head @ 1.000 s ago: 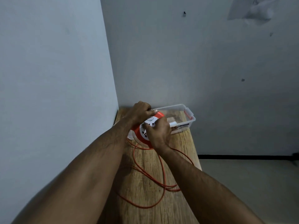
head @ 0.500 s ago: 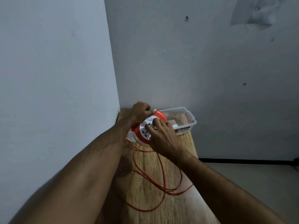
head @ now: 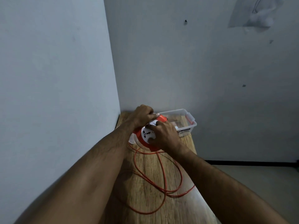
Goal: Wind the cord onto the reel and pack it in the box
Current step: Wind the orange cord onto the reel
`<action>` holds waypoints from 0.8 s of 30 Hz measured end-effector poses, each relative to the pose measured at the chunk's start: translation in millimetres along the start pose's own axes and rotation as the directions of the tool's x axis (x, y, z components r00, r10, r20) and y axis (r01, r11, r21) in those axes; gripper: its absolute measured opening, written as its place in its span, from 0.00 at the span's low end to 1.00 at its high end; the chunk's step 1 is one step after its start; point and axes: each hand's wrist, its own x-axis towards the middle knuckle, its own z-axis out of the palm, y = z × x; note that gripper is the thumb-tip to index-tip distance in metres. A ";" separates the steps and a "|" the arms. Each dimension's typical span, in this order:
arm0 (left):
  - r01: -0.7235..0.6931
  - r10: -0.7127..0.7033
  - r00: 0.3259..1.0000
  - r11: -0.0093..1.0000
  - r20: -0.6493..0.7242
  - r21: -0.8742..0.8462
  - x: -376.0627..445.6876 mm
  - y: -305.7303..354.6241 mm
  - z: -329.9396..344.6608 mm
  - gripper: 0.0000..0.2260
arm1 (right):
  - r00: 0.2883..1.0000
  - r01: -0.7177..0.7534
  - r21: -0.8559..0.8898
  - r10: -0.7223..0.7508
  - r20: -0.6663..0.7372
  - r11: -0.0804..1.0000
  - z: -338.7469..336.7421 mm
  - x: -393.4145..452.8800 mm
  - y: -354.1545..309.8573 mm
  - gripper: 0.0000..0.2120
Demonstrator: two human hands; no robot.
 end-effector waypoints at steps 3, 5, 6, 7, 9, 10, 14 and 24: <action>0.011 -0.012 0.999 1.000 -0.031 -0.029 0.8 -2.5 2.6 0.23 | 0.979 -0.193 0.155 0.200 -0.034 0.969 2.7 -1.3 -3.9 0.25; 0.006 -0.009 0.997 0.999 -0.079 -0.037 3.1 -1.8 4.5 0.21 | 0.914 -0.349 0.325 0.396 -0.090 0.879 5.7 -2.2 -10.5 0.23; 0.003 -0.007 0.995 0.999 -0.096 -0.035 4.8 -2.2 5.3 0.21 | 0.874 -0.406 0.394 0.476 -0.095 0.825 6.7 -1.7 -14.2 0.22; 0.002 -0.004 0.995 1.000 -0.103 -0.024 5.4 -0.9 5.2 0.21 | 0.837 -0.453 0.443 0.540 -0.086 0.774 7.9 -1.0 -17.9 0.22; -0.003 0.004 0.995 1.000 -0.097 0.005 6.3 1.1 6.4 0.22 | 0.749 -0.542 0.517 0.659 -0.060 0.663 9.3 0.2 -23.9 0.24; -0.007 0.009 0.996 1.000 -0.090 0.021 6.9 2.0 7.7 0.22 | 0.689 -0.579 0.568 0.723 -0.043 0.586 10.8 1.1 -25.9 0.25; -0.013 0.018 0.997 0.998 -0.078 0.059 6.9 1.2 12.5 0.21 | 0.509 -0.609 0.760 0.847 0.157 0.225 22.4 6.4 -29.9 0.26; 0.019 -0.025 0.997 0.997 -0.073 -0.078 4.4 -9.7 1.9 0.22 | 0.953 -0.012 0.026 0.020 -0.302 1.000 14.3 -13.6 -7.0 0.22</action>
